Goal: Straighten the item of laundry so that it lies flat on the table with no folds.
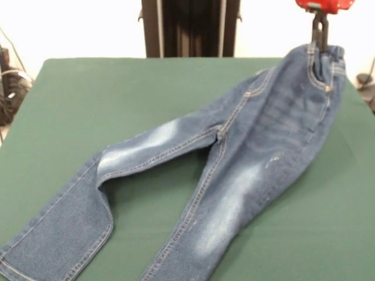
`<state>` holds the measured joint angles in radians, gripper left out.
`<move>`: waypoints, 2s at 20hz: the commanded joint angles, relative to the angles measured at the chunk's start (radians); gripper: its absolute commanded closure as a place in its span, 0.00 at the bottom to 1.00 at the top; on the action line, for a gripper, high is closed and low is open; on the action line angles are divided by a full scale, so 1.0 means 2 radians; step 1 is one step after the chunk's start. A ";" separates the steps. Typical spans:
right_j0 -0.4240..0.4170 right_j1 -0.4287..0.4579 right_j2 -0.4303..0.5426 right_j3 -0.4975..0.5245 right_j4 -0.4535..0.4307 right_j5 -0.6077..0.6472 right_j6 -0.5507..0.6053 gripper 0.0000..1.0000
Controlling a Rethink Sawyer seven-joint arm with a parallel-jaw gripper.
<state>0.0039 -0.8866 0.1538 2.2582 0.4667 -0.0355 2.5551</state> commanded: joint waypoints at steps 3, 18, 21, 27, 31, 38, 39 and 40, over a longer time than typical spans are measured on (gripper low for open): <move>0.058 0.057 -0.039 0.006 0.049 -0.045 0.123 0.00; 0.030 0.049 -0.128 -0.118 0.027 0.109 0.036 0.00; -0.015 0.046 -0.153 -0.198 -0.027 0.199 -0.010 0.00; -0.074 0.068 -0.161 -0.299 -0.109 0.271 -0.050 0.00; -0.103 0.090 -0.161 -0.353 -0.166 0.306 -0.058 0.00; -0.151 0.144 -0.097 -0.377 -0.208 0.266 -0.047 0.00; -0.155 0.152 -0.088 -0.377 -0.208 0.256 -0.042 0.00; -0.160 0.157 -0.078 -0.377 -0.208 0.249 -0.040 0.00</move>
<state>-0.3066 -0.7310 -0.1565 1.5729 0.1154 0.4565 2.5893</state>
